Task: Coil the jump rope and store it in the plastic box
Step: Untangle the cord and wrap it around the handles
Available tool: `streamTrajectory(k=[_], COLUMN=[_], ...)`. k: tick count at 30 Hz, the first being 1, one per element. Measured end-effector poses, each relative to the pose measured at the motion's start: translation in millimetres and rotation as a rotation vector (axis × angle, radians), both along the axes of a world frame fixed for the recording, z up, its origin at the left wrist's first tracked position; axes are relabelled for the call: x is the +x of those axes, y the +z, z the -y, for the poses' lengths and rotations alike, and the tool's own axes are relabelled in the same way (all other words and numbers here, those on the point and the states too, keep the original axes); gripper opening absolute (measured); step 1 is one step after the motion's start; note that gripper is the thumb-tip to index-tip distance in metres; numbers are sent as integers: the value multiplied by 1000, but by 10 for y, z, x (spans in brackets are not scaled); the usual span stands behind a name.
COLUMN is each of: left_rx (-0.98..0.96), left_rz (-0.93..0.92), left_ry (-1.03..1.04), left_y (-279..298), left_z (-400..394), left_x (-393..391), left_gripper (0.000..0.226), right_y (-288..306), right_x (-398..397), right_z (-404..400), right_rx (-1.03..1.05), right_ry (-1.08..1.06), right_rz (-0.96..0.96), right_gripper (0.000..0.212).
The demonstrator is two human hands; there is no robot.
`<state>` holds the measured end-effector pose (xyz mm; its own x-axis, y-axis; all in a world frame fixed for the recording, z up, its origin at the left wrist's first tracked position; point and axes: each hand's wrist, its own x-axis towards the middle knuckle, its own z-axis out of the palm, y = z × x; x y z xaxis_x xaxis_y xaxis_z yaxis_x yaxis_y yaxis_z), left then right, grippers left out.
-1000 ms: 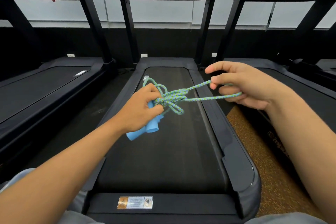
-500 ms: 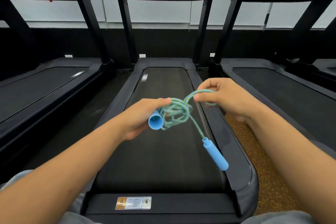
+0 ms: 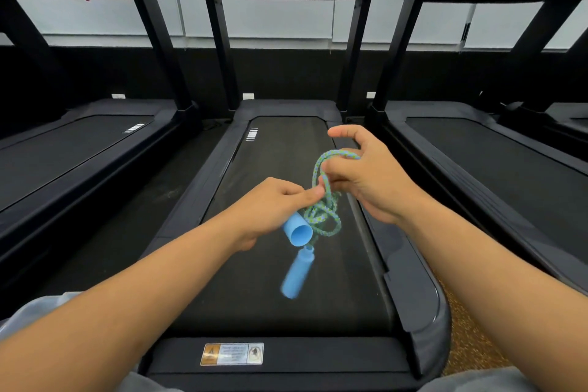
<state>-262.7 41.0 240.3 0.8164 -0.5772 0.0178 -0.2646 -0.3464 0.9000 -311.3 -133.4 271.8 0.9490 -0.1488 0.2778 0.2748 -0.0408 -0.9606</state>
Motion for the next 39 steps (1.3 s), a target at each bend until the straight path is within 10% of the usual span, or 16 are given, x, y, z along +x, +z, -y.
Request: streamTrajectory(k=[10,20,27,34,39], left_rx=[282,-403,-711,-817,-808], left_rz=[158,-334,-485,-536,-521], left_ry=[34,17,-23,13,22], left_y=[-153,81,240,267,240], left_z=[68,16,-161,-260,-294], left_x=[-56,-89,93,142,194], left_gripper=[38,33,38,47,43], right_y=[297,-259,-1068,-967,-916], right_x=[-73,142,-85,-82,-97], right_z=[137,614,472,73,28], right_rx=[352,53,-119,-4,-195], right_ry=[78,-91,646,610,469], right_rz=[66,-31,-546,-424,-342], right_gripper=[49,20,75,14,64])
